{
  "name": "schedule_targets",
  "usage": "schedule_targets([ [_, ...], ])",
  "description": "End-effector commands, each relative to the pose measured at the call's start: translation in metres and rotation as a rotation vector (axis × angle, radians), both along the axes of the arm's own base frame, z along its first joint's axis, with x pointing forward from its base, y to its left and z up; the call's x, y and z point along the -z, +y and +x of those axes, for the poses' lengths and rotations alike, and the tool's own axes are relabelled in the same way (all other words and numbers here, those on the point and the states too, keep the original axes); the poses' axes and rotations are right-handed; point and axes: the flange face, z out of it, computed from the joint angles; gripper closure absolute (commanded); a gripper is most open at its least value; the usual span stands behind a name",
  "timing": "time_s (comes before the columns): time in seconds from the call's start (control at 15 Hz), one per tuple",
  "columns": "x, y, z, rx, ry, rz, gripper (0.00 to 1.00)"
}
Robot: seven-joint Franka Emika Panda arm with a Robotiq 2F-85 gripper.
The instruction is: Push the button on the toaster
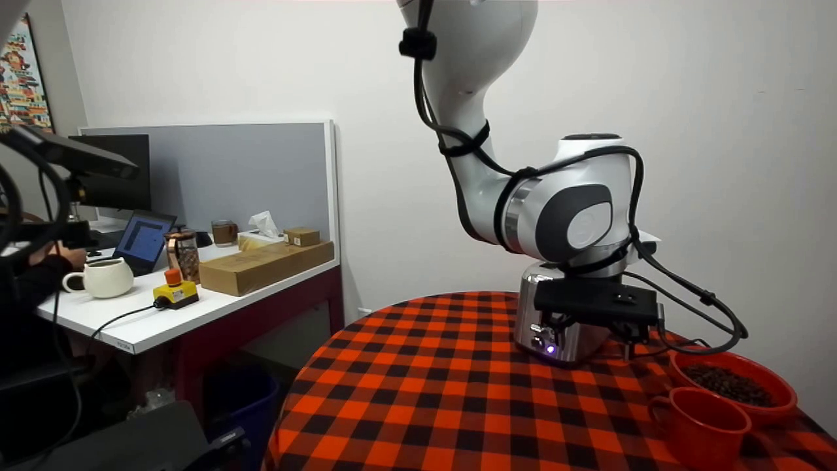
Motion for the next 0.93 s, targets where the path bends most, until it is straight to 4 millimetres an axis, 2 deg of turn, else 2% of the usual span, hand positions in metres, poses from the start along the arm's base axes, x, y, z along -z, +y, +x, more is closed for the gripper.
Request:
schedule_targets([
  [0.0, 0.001, -0.002, -0.019, 0.003, 0.003, -0.057, 0.00],
  [0.33, 0.007, 0.002, -0.016, 0.013, -0.099, -0.127, 0.00],
  [0.6, 0.007, 0.023, -0.002, 0.006, -0.193, -0.117, 0.00],
  [0.87, 0.020, 0.043, 0.008, 0.004, -0.195, -0.064, 0.00],
])
